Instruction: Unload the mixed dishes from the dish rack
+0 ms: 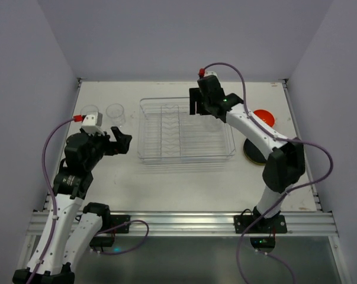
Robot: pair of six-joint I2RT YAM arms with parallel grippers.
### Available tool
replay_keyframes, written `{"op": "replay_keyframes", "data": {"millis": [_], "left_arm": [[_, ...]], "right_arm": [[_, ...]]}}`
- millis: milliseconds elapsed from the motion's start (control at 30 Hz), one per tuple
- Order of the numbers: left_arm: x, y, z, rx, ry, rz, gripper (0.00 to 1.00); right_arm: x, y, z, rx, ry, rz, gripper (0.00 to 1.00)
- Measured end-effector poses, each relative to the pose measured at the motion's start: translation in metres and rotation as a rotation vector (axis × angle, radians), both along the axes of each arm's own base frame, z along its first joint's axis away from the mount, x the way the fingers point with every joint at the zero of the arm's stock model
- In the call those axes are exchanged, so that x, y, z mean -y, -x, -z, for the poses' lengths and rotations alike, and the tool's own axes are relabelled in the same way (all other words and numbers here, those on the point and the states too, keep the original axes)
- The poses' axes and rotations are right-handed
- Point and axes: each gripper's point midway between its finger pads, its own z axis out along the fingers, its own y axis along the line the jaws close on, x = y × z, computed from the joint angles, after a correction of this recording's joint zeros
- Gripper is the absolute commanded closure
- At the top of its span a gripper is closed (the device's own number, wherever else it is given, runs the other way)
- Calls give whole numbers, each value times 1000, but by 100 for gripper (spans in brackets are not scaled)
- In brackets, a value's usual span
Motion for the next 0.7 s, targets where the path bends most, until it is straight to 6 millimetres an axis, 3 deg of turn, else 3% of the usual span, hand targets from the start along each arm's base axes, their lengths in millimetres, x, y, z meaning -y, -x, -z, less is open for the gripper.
{"op": "replay_keyframes", "data": {"millis": [167,267,300,467,600,700], "left_arm": [[51,-4,-31,70,199,229,0],[96,-2,-53,115,369,428,0],[115,2,-57,118,414,501,0],[202,46,-73,102,548,851,0],[225,65,-98,172,633,964,2],[233,77,-120,249,695,1024,14]], "right_arm": [[9,45,-92,178,-188,-55,100],[17,89,-137,277,-342,-132,100],[17,112,-155,322,-426,-194,100],[18,175,-180,405,-615,-376,100],[9,213,-181,413,-704,-529,100],[2,231,-176,405,-750,-619,100]]}}
